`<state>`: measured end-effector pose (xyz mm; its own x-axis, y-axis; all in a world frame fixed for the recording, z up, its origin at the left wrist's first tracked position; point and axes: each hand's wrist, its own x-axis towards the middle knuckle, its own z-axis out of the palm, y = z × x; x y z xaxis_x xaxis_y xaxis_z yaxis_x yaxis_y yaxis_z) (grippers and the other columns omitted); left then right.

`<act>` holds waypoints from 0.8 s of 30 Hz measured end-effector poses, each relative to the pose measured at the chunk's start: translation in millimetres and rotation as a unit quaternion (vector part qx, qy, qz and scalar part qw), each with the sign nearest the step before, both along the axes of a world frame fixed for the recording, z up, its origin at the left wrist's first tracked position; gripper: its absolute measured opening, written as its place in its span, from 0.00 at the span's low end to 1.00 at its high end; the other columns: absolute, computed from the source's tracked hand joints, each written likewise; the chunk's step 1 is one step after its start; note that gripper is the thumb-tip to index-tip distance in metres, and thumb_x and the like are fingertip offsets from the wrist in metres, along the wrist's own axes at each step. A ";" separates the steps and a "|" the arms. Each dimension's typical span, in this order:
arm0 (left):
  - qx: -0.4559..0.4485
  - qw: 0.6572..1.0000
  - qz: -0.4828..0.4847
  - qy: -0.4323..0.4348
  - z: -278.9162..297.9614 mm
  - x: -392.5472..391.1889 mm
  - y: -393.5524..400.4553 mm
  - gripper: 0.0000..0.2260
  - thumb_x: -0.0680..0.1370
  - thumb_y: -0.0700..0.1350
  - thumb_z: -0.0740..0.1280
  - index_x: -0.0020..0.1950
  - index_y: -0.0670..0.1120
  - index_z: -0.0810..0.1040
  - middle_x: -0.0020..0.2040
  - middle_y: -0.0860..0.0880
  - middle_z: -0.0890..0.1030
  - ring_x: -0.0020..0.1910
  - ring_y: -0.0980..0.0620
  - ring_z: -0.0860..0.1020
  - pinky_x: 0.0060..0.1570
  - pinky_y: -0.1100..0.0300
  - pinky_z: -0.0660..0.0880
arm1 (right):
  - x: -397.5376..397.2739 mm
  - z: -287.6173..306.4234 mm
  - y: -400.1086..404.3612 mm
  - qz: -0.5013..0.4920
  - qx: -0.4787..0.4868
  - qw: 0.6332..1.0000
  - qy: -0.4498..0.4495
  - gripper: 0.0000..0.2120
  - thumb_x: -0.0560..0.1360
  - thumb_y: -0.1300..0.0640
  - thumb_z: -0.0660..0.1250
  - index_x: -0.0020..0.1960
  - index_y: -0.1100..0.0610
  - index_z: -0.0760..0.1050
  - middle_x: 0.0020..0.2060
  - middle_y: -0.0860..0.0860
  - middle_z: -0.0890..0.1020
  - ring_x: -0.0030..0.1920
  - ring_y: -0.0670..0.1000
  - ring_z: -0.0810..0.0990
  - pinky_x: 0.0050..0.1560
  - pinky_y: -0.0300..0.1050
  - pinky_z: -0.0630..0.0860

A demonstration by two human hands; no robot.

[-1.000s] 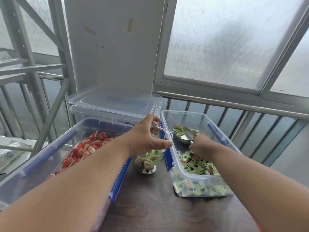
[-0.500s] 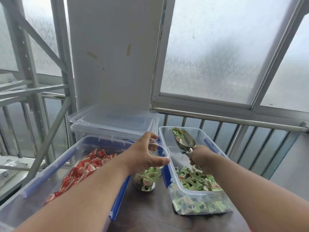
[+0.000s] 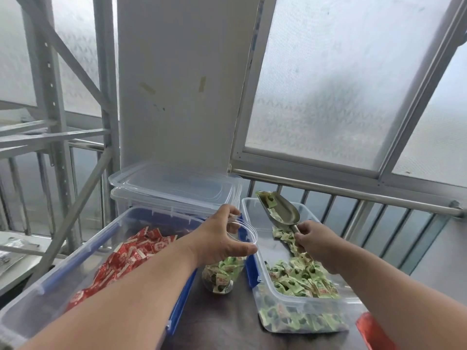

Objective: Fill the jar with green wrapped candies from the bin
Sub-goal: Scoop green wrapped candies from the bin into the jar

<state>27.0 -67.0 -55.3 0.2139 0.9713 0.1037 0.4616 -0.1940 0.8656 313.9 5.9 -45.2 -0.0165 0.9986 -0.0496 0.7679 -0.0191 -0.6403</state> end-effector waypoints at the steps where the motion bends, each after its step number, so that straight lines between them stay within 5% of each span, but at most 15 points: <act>1: -0.001 1.000 0.000 0.004 0.9 -0.1 -0.8 0.43 0.73 0.57 0.85 0.80 0.56 0.63 0.72 0.54 0.73 0.71 0.56 0.75 0.59 0.66 0.78 | -0.5 5.2 -5.3 0.004 0.004 1.000 -0.001 0.10 0.81 0.59 0.62 0.48 0.59 0.81 0.37 0.60 0.85 0.35 0.55 0.78 0.37 0.51 0.72; 3: -0.010 1.000 -0.002 0.001 2.2 0.5 -2.2 0.46 0.73 0.57 0.85 0.83 0.55 0.61 0.72 0.54 0.73 0.70 0.55 0.75 0.57 0.68 0.76 | -1.7 15.9 -16.6 0.016 0.012 1.000 0.004 0.09 0.82 0.58 0.63 0.49 0.57 0.81 0.42 0.61 0.87 0.36 0.54 0.77 0.38 0.51 0.72; 7: -0.023 1.000 0.004 -0.003 4.2 0.4 -4.0 0.55 0.72 0.59 0.86 0.88 0.57 0.53 0.82 0.46 0.69 0.73 0.52 0.72 0.73 0.56 0.74 | 0.0 38.5 -32.7 0.050 0.011 0.999 -0.001 0.08 0.83 0.58 0.65 0.51 0.52 0.82 0.43 0.59 0.87 0.38 0.53 0.79 0.41 0.50 0.74; 13: -0.034 0.999 0.011 -0.015 11.0 3.1 -9.2 0.64 0.74 0.56 0.85 0.90 0.57 0.37 0.87 0.41 0.64 0.78 0.49 0.69 0.69 0.59 0.65 | 11.8 65.6 -43.8 0.115 0.014 0.988 -0.099 0.11 0.82 0.58 0.66 0.47 0.44 0.82 0.40 0.51 0.87 0.42 0.55 0.84 0.53 0.58 0.81; 16: -0.030 0.999 0.010 -0.017 9.2 1.3 -7.3 0.60 0.72 0.58 0.86 0.89 0.60 0.44 0.85 0.41 0.67 0.77 0.46 0.71 0.73 0.56 0.68 | 14.2 69.5 -51.0 0.138 0.024 0.978 -0.152 0.13 0.82 0.58 0.67 0.46 0.41 0.81 0.39 0.49 0.86 0.44 0.54 0.84 0.53 0.56 0.82; 18: -0.023 1.000 0.011 -0.012 6.7 -1.0 -5.3 0.49 0.72 0.59 0.86 0.81 0.64 0.56 0.78 0.42 0.73 0.72 0.45 0.76 0.75 0.49 0.74 | 11.2 71.7 -55.5 0.143 0.037 0.971 -0.187 0.12 0.83 0.58 0.65 0.47 0.42 0.80 0.40 0.47 0.85 0.44 0.52 0.82 0.50 0.51 0.81; 24: -0.017 1.000 0.007 -0.011 -0.5 -4.0 -0.9 0.34 0.70 0.59 0.86 0.64 0.61 0.66 0.60 0.44 0.85 0.58 0.42 0.87 0.57 0.41 0.88 | 1.3 81.3 -55.2 0.123 0.157 0.937 -0.288 0.14 0.85 0.57 0.60 0.52 0.37 0.76 0.44 0.41 0.81 0.45 0.51 0.80 0.50 0.56 0.81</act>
<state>23.1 -67.9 -55.7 0.1973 0.9775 0.0747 0.4444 -0.1571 0.8819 315.2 -49.3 36.1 -0.3083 0.9350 0.1751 0.9444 0.3230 -0.0619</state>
